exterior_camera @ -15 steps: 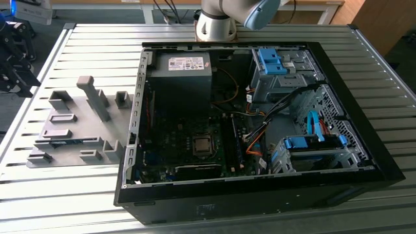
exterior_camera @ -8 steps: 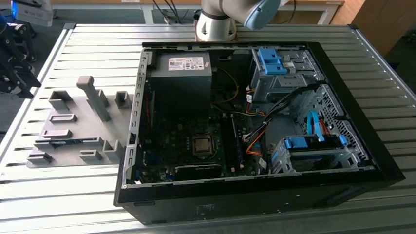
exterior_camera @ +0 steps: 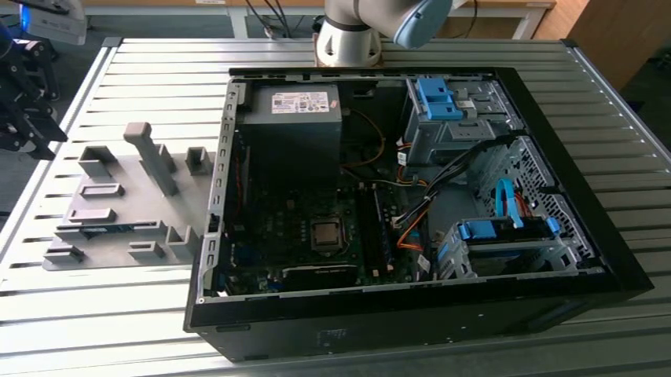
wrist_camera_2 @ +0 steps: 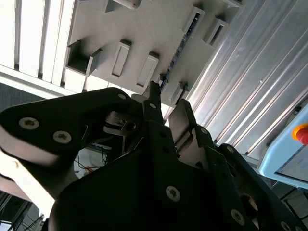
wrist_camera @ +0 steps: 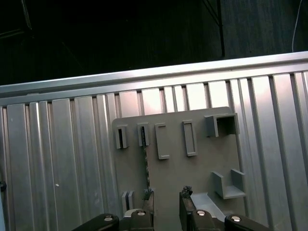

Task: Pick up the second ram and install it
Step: 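Pick up the second ram and move it above second insertion slot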

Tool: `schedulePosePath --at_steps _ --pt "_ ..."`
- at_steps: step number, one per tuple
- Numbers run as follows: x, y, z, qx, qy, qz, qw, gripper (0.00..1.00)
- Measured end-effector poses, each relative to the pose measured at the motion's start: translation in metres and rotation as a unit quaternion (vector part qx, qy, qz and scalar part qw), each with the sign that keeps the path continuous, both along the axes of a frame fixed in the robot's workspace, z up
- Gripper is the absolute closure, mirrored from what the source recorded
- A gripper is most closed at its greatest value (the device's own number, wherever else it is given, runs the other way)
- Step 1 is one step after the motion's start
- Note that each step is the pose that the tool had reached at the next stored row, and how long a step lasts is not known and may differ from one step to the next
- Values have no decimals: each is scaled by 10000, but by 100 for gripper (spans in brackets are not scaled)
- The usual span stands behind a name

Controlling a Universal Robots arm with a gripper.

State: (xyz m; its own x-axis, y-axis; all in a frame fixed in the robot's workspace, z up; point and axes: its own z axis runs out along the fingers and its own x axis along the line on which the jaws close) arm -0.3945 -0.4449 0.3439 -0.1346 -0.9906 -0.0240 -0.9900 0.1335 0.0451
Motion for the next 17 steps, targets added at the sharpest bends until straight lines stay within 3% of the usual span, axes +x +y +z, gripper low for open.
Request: schedulePosePath --at_steps 10,17 --pt "0 0 -9 1 -1 0 10000 65" --pt "-1 -15 -83 1 -1 68 10000 65"
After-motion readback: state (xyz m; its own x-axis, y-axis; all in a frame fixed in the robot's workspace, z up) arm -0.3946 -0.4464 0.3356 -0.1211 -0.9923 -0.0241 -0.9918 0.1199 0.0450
